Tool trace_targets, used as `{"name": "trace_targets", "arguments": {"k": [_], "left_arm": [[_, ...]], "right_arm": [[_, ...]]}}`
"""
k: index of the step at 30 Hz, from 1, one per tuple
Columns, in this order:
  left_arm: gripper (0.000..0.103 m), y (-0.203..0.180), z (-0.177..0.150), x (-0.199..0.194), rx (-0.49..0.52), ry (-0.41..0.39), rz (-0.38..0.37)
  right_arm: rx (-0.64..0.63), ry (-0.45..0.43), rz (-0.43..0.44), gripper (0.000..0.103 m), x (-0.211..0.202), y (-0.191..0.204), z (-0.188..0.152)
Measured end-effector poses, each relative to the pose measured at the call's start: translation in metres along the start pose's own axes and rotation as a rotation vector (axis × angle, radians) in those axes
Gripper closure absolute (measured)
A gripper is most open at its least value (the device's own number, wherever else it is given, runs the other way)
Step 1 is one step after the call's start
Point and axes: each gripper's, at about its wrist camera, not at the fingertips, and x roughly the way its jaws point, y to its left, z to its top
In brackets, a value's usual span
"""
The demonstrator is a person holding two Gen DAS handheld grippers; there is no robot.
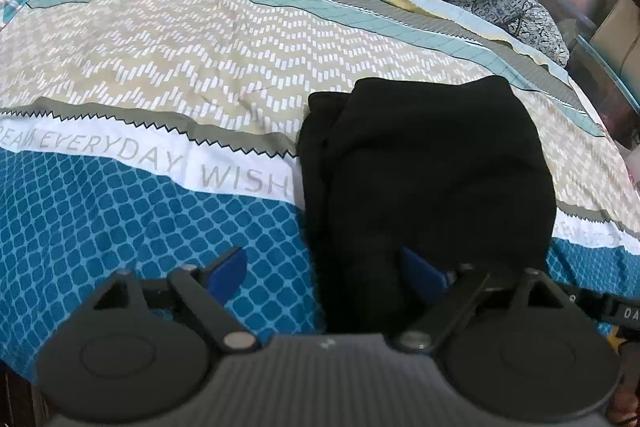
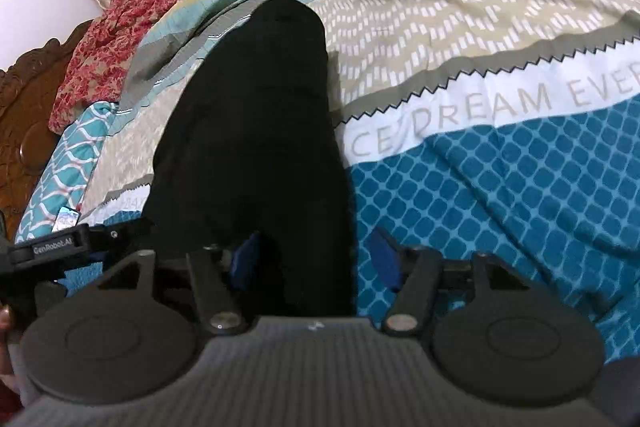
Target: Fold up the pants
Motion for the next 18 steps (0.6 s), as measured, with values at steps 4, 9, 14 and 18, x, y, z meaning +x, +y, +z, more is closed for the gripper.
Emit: {"name": "trace_targets", "arguments": {"k": [4, 9, 14, 18], "left_arm": [[0.011, 0.0014, 0.0004, 0.0015, 0.001, 0.0, 0.003], [0.007, 0.0045, 0.0008, 0.0048, 0.003, 0.0, 0.005], [0.005, 0.0064, 0.0007, 0.0062, 0.003, 0.001, 0.001], [0.003, 0.0076, 0.0004, 0.007, 0.0, 0.002, -0.002]], "right_arm": [[0.021, 0.002, 0.015, 0.036, -0.0011, -0.0045, 0.0021], [0.018, 0.002, 0.014, 0.035, -0.0022, -0.0037, 0.0017], [-0.004, -0.02, 0.002, 0.034, -0.0065, 0.0001, 0.0044], [0.004, -0.028, 0.005, 0.032, -0.0066, -0.001, 0.0072]]}}
